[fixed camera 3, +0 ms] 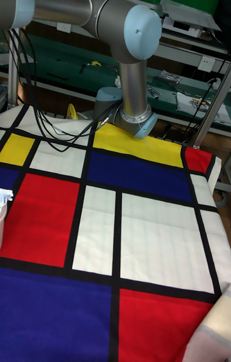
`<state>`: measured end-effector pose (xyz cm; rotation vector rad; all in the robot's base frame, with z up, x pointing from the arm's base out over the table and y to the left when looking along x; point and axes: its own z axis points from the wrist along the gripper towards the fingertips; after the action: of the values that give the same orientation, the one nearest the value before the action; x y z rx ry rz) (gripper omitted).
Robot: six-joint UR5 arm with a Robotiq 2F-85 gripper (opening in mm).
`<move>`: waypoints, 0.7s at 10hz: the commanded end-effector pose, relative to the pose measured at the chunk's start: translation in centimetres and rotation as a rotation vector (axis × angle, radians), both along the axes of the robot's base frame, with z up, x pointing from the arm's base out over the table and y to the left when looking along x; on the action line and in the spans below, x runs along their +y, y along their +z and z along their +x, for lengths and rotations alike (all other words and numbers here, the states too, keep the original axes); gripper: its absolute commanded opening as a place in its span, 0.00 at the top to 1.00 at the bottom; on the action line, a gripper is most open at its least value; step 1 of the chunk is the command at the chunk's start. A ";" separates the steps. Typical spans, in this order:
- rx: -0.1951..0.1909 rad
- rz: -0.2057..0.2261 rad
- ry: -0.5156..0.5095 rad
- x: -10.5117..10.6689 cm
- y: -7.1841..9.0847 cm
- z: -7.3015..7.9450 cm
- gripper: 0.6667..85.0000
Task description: Put the garbage in the trash can
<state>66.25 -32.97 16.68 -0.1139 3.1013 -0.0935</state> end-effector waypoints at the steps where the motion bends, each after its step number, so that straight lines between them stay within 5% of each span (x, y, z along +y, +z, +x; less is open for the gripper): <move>1: -0.013 0.017 -0.032 0.7 0.4 -0.5 1.00; 7: -0.016 0.021 -0.086 0.8 0.5 -1.7 1.00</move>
<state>65.01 -32.43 17.20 -0.0247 3.0982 -0.0846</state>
